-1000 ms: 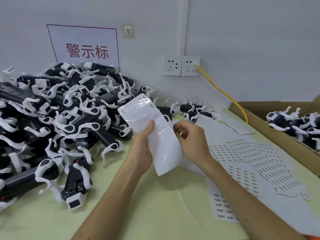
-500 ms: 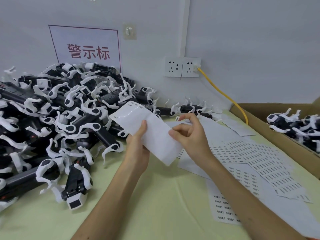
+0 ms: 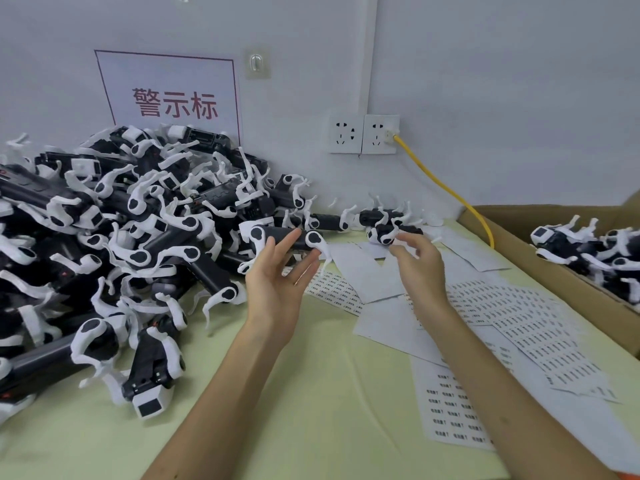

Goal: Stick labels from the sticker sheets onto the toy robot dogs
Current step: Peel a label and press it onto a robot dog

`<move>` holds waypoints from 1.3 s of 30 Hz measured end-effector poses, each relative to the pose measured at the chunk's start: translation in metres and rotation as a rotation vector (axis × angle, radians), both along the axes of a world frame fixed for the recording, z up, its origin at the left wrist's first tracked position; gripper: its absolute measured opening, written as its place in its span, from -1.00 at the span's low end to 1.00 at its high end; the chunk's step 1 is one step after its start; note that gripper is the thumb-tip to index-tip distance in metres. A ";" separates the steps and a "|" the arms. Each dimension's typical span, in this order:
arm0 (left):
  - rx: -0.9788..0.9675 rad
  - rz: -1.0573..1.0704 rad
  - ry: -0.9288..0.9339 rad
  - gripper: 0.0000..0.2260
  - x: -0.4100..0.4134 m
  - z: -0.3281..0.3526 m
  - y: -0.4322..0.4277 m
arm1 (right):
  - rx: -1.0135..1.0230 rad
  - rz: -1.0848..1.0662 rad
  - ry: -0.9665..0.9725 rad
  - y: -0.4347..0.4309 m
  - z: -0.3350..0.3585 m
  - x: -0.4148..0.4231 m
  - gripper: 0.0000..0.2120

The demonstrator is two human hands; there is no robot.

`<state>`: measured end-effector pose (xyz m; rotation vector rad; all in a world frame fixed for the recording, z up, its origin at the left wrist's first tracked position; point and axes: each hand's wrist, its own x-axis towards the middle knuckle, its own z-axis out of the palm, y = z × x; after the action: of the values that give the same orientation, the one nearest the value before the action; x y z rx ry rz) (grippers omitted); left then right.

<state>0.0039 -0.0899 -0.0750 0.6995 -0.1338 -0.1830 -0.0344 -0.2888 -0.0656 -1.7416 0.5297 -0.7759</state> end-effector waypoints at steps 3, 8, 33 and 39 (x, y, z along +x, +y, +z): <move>-0.027 0.000 -0.014 -0.58 -0.001 0.001 0.000 | 0.288 0.323 -0.162 0.012 0.009 -0.006 -0.80; -0.077 -0.040 -0.044 -0.60 -0.005 0.006 0.000 | 0.745 1.018 -0.174 0.040 0.006 -0.011 -0.62; 0.094 -0.038 -0.126 -0.67 -0.011 0.003 -0.004 | 0.932 1.215 -0.071 0.074 -0.015 -0.017 -0.52; 0.101 -0.014 -0.158 -0.63 -0.009 0.001 -0.004 | 0.944 1.205 -0.068 0.076 -0.014 -0.019 -0.52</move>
<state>-0.0055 -0.0943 -0.0737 0.8135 -0.2821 -0.1480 -0.0531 -0.2133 -0.0799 -0.8445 -0.2422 0.2829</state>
